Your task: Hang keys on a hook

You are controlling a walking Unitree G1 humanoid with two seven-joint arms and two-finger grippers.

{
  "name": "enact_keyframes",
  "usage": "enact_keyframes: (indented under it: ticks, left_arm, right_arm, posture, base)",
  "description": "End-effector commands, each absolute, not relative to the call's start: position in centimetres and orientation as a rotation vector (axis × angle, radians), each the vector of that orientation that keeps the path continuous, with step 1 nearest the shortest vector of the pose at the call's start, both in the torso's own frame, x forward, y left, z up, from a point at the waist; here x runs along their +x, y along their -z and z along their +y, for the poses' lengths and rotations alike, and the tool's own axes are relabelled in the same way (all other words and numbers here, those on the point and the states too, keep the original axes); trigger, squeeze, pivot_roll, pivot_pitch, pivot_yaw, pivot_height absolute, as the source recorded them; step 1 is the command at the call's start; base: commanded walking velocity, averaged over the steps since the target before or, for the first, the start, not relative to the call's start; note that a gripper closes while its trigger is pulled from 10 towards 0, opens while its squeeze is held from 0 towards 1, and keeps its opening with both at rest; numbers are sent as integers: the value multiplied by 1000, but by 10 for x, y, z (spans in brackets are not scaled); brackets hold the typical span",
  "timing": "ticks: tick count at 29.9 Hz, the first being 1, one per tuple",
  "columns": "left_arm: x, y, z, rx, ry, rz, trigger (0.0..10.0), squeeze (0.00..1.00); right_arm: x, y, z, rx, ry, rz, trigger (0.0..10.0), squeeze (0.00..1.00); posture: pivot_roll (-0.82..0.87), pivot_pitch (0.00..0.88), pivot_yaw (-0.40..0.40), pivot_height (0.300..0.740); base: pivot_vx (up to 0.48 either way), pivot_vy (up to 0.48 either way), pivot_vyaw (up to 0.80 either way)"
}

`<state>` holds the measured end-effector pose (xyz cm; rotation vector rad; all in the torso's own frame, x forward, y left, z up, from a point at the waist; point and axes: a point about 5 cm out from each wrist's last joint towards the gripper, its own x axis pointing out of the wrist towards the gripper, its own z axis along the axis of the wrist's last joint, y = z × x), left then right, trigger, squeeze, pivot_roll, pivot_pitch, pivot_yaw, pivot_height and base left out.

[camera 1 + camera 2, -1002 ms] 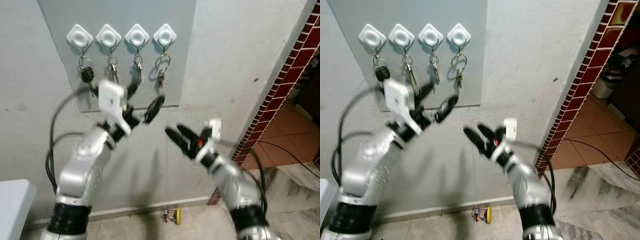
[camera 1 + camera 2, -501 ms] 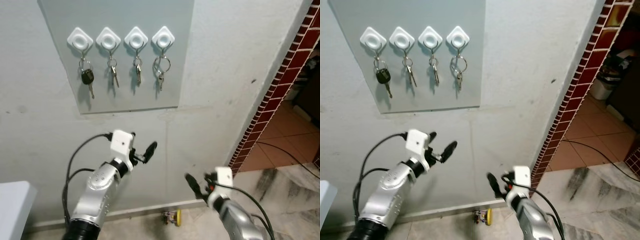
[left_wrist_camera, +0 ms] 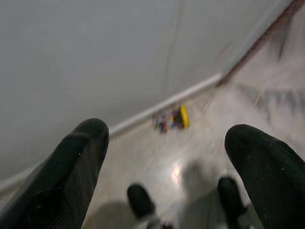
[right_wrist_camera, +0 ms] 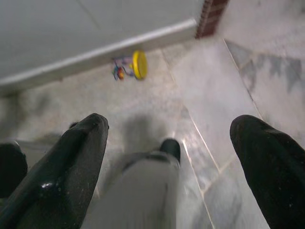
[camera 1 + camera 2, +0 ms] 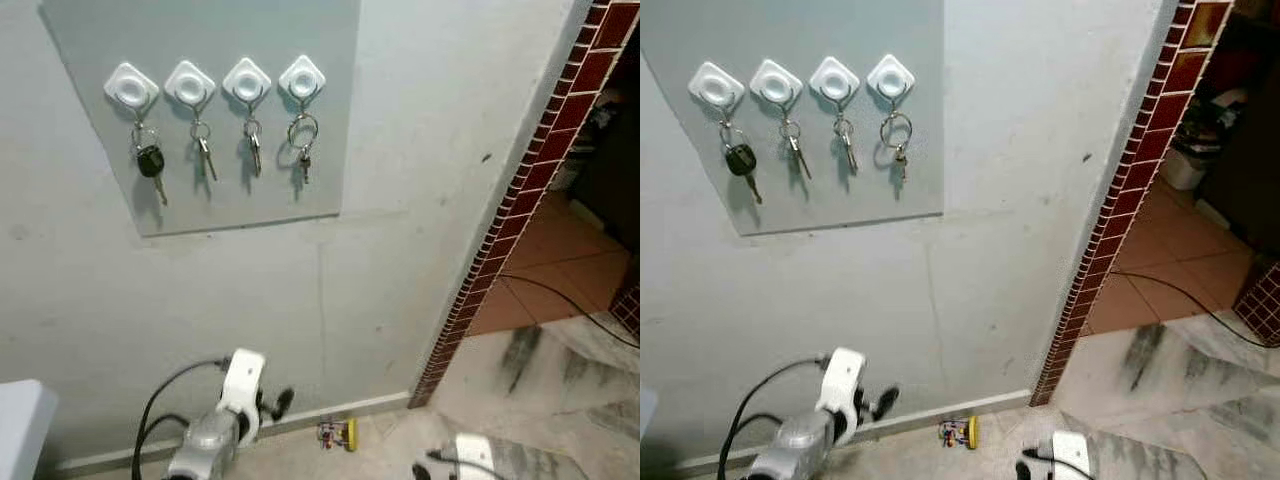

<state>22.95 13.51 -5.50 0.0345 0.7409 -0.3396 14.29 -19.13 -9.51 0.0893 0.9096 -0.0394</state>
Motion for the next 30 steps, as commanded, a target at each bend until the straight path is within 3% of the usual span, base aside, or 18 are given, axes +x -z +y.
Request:
enact_keyframes:
  ticks: [1,2,3,4,5,10,30]
  left_arm:
    - [215,66,142,64,317,809,10000,0]
    - [208,70,144,63,306,837,10000,0]
    - [203,73,146,71,300,858,10000,0]
    - [200,75,147,77,297,871,10000,0]
    - [194,79,149,85,291,896,10000,0]
    - [181,86,151,88,281,935,10000,0]
    - [175,89,150,127,296,955,10000,0]
  right_arm:
    - [133,99,-192,86,65,952,10000,1000]
    - [128,101,-193,84,78,973,10000,965]
    - [124,103,-193,89,87,986,10000,86]
    - [122,104,-193,94,92,994,10000,86]
    - [118,105,-193,102,108,1014,10000,0]
    - [113,108,-189,103,92,1040,10000,0]
    - [104,111,-185,50,57,1087,10000,0]
  posture:
    - [-50,0,23,740]
    - [-46,0,19,740]
    - [-46,0,19,740]
    - [-41,0,14,740]
    - [-41,0,14,740]
    - [-37,0,3,740]
    - [-15,0,-8,740]
  base:
    - [0,0,0]
    - [0,0,0]
    - [0,0,0]
    - [0,0,0]
    - [0,0,0]
    - [0,0,0]
    - [0,0,0]
